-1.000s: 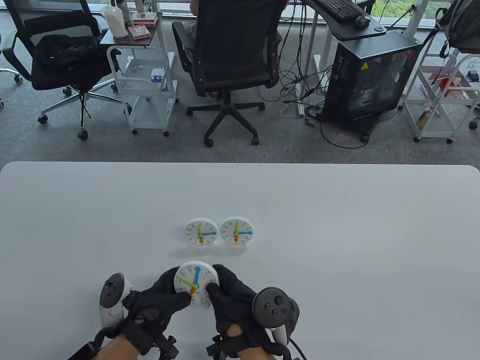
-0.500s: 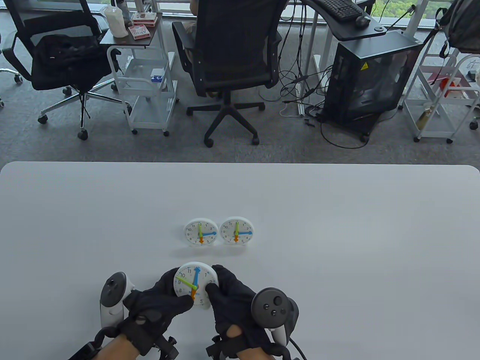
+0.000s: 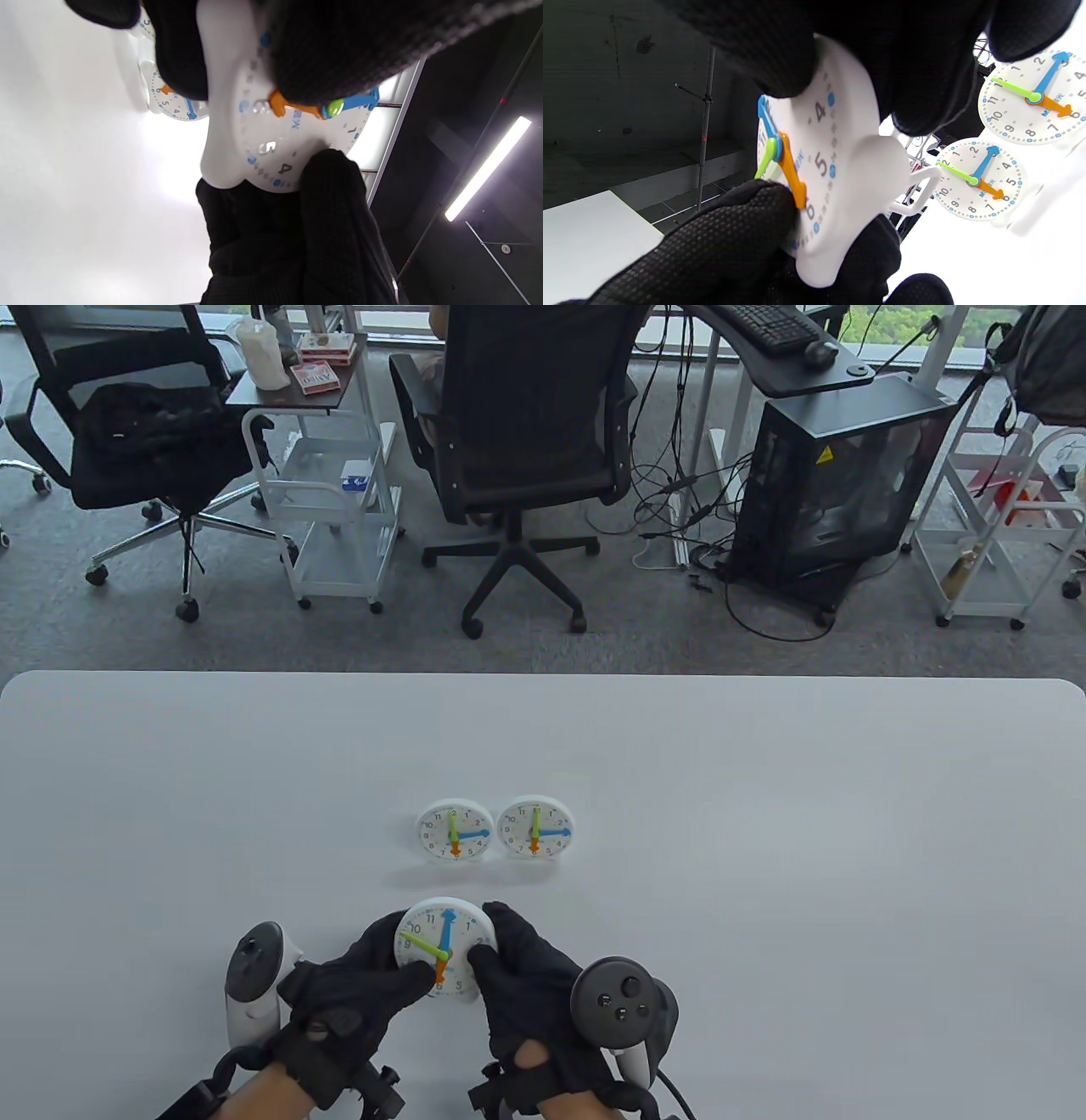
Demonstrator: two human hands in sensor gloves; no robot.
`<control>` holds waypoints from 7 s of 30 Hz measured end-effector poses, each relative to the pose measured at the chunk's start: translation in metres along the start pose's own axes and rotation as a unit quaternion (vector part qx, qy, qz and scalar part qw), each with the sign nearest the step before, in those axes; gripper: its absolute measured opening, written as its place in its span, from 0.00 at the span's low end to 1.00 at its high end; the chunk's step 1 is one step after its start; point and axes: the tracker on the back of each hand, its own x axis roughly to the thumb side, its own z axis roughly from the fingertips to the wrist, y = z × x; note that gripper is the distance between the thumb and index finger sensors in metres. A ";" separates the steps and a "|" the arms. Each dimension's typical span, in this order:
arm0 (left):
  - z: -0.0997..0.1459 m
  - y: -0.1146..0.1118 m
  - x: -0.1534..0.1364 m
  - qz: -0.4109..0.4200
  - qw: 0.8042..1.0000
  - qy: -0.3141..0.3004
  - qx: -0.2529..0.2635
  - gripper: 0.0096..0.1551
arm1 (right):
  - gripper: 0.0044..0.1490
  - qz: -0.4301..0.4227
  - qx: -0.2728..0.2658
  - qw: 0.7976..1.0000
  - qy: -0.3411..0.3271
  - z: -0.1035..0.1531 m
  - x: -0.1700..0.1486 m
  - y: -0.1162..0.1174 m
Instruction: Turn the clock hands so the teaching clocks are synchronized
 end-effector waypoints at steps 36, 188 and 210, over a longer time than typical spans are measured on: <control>0.008 -0.022 0.013 -0.229 0.971 -0.063 -0.034 0.29 | 0.60 0.138 -0.015 0.989 -0.041 0.003 0.002 -0.004; 0.004 -0.013 0.009 -0.018 0.999 0.008 -0.037 0.35 | 0.33 -0.068 0.023 0.997 0.029 -0.002 -0.010 -0.015; 0.005 -0.009 0.008 -0.022 0.999 0.009 -0.024 0.32 | 0.33 -0.048 0.037 0.998 0.020 -0.002 -0.009 -0.010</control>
